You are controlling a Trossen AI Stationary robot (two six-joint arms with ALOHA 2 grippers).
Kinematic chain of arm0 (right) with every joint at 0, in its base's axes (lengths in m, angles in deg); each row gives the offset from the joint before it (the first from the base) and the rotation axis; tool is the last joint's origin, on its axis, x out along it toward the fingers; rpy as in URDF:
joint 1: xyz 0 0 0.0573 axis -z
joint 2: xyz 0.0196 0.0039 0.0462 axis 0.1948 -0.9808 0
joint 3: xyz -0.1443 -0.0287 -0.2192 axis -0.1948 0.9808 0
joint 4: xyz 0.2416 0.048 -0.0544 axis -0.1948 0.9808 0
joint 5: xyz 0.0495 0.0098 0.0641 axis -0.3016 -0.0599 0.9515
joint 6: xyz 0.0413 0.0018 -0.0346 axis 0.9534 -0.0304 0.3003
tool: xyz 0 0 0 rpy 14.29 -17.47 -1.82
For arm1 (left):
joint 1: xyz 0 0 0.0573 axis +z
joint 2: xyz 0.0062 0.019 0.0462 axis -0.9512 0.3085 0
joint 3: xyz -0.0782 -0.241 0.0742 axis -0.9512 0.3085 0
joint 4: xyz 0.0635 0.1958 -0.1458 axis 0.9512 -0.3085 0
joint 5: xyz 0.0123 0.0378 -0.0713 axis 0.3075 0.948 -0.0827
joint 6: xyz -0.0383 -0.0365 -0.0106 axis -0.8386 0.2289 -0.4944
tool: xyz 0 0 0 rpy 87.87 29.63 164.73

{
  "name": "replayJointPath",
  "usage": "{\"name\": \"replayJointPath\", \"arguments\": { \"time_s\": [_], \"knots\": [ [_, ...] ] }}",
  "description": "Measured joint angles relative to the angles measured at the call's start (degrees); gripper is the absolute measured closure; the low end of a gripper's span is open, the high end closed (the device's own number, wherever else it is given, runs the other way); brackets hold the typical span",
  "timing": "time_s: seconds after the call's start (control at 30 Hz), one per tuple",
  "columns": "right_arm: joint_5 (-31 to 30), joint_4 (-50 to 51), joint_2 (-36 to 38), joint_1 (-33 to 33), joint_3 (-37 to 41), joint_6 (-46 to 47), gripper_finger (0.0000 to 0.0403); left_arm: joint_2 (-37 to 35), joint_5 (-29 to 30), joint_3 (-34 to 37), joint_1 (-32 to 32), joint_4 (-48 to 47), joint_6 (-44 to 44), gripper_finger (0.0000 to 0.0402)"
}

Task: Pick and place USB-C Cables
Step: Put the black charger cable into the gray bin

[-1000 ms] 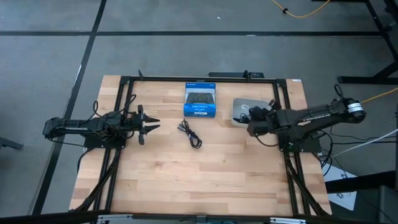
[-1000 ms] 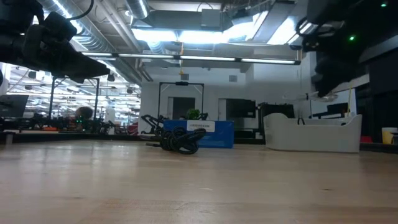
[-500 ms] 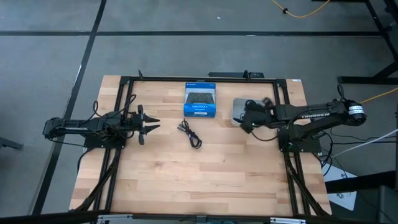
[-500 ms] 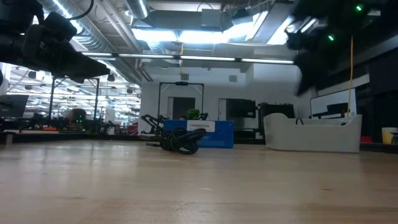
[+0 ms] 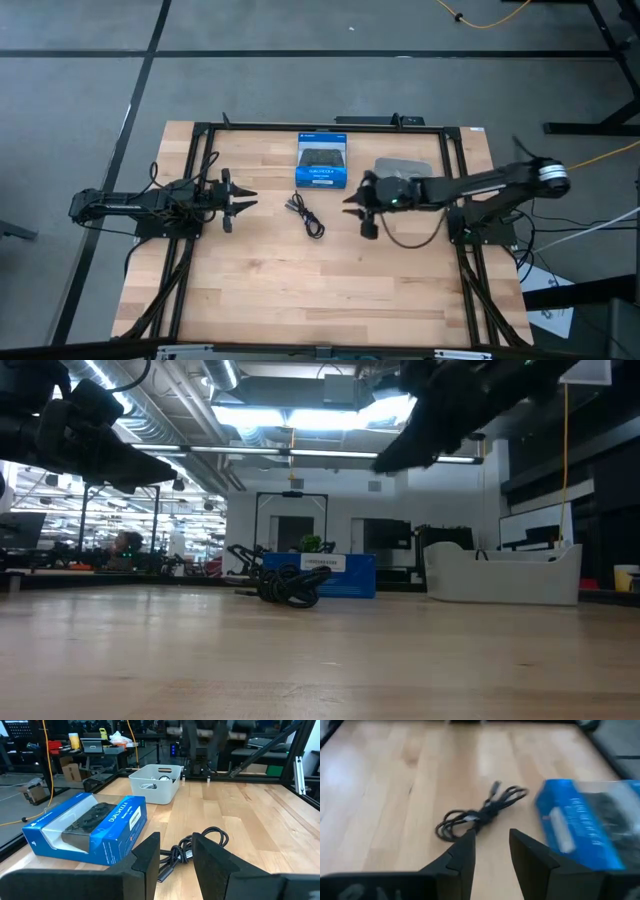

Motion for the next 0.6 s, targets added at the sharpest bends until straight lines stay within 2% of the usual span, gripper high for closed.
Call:
{"name": "replayJointPath", "arguments": {
  "time_s": [0.17, 0.27, 0.4, 0.5, 0.6],
  "knots": [
    [7.8, -10.3, -10.2, 0.0, 0.1, -4.3, 0.0278, 0.0, 0.0, 0.0, 0.0, 0.0, 0.0, 0.0296],
    [9.9, -15.2, -14.9, 0.1, -0.3, -4.7, 0.0278, 0.0, 0.0, 0.0, 0.0, 0.0, 0.0, 0.0296],
    [9.9, -15.0, -20.3, 1.3, -4.4, -4.7, 0.0278, 0.0, 0.0, 0.0, 0.0, 0.0, 0.0, 0.0296],
    [12.5, -14.3, -24.6, 2.3, -9.0, -6.3, 0.0278, 0.0, 0.0, 0.0, 0.0, 0.0, 0.0, 0.0296],
    [12.7, -7.5, -28.7, 2.7, -14.5, -9.8, 0.0278, 0.0, 0.0, 0.0, 0.0, 0.0, 0.0, 0.0296]
  ]
}}
